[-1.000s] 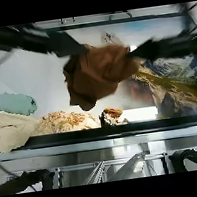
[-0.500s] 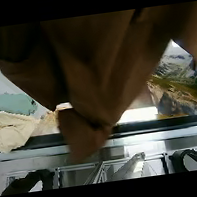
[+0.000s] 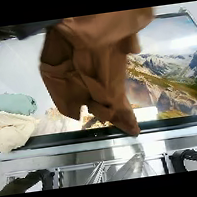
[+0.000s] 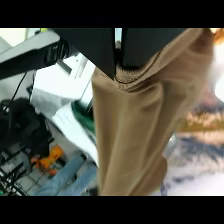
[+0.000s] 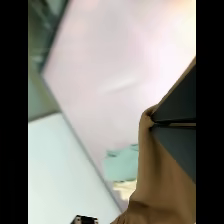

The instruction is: Fold the shirts.

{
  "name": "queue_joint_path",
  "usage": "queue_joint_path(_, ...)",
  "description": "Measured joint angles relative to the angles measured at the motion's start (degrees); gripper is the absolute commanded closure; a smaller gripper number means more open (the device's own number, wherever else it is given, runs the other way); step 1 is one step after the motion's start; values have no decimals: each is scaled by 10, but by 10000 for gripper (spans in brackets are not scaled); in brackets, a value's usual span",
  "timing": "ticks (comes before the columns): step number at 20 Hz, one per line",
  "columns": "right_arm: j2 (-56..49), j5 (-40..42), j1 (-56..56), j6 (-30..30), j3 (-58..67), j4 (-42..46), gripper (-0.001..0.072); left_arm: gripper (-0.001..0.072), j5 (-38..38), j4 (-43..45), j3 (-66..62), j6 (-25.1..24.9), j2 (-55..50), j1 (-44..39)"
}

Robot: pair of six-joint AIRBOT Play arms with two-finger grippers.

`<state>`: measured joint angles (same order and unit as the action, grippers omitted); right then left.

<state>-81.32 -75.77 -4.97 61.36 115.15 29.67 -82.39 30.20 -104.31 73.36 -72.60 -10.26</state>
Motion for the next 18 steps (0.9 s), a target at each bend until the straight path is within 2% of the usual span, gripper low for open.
queue_joint_path(1,-37,-1,-18,2,0,6,510,679,-12,15,0,-3,-23,1)
queue_joint_path(2,-72,-1,-32,2,1,12,387,678,-24,38,1,-5,-49,4)
queue_joint_path(3,-107,-1,-41,5,1,19,390,660,-31,64,2,-8,-73,10)
queue_joint_path(4,-138,-2,-45,12,0,24,392,488,-34,90,2,-9,-99,21)
queue_joint_path(5,-168,-5,-46,19,0,26,394,347,-34,111,2,-11,-125,38)
queue_joint_path(6,-189,-12,-42,21,1,27,434,202,-32,128,2,-12,-151,60)
queue_joint_path(7,-206,-26,-35,24,1,29,486,27,-29,141,2,-12,-177,86)
queue_joint_path(8,-217,-41,-24,26,1,31,485,2,-29,151,2,-13,-200,113)
queue_joint_path(12,-239,-144,17,43,-18,51,484,2,-76,170,3,-3,-279,215)
queue_joint_path(15,-234,-185,12,47,-91,61,482,3,-108,173,35,-3,-305,248)
queue_joint_path(16,-228,-184,1,39,-125,62,402,3,-113,176,54,-5,-310,250)
queue_joint_path(18,-219,-155,-33,18,-203,64,161,3,-114,176,97,-19,-315,245)
